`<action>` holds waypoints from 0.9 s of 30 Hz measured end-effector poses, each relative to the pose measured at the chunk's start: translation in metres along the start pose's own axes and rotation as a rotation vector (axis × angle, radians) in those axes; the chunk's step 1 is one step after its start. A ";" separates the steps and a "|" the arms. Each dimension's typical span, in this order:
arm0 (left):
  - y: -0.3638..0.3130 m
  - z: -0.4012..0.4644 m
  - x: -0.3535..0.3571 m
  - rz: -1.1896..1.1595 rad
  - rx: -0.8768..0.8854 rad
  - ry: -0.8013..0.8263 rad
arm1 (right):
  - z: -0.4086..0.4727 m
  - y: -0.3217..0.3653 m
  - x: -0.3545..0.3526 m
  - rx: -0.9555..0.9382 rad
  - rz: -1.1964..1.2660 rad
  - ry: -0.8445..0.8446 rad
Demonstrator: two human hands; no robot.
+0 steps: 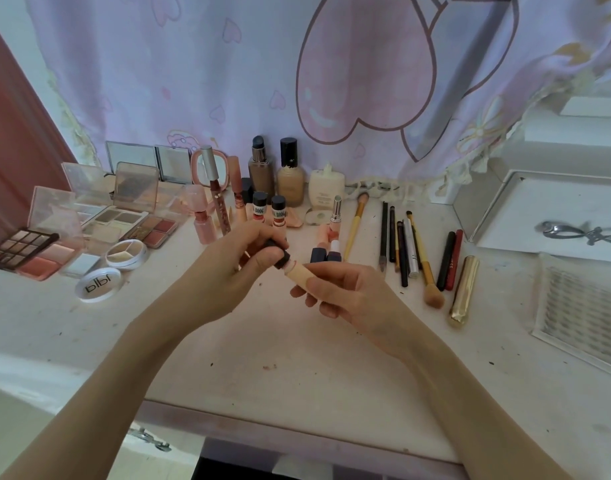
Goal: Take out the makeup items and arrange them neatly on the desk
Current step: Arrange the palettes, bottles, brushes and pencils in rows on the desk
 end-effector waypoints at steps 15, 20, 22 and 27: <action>0.003 0.003 -0.007 -0.072 -0.033 -0.098 | -0.002 0.009 0.002 -0.186 -0.408 -0.177; 0.001 0.003 -0.008 -0.070 -0.009 -0.138 | -0.002 0.009 0.002 -0.183 -0.427 -0.169; 0.000 0.003 -0.007 -0.058 -0.010 -0.134 | -0.002 0.009 0.002 -0.188 -0.461 -0.172; 0.000 0.005 -0.007 -0.087 -0.006 -0.147 | -0.001 0.008 0.001 -0.179 -0.443 -0.189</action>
Point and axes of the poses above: each hand's wrist, its own z-axis towards the middle knuckle, its own x-axis out of the palm, y = z × x, the point moved 6 cm from there along z, towards the middle knuckle, and after that the axes turned 2 degrees about -z, right-handed, at the moved point
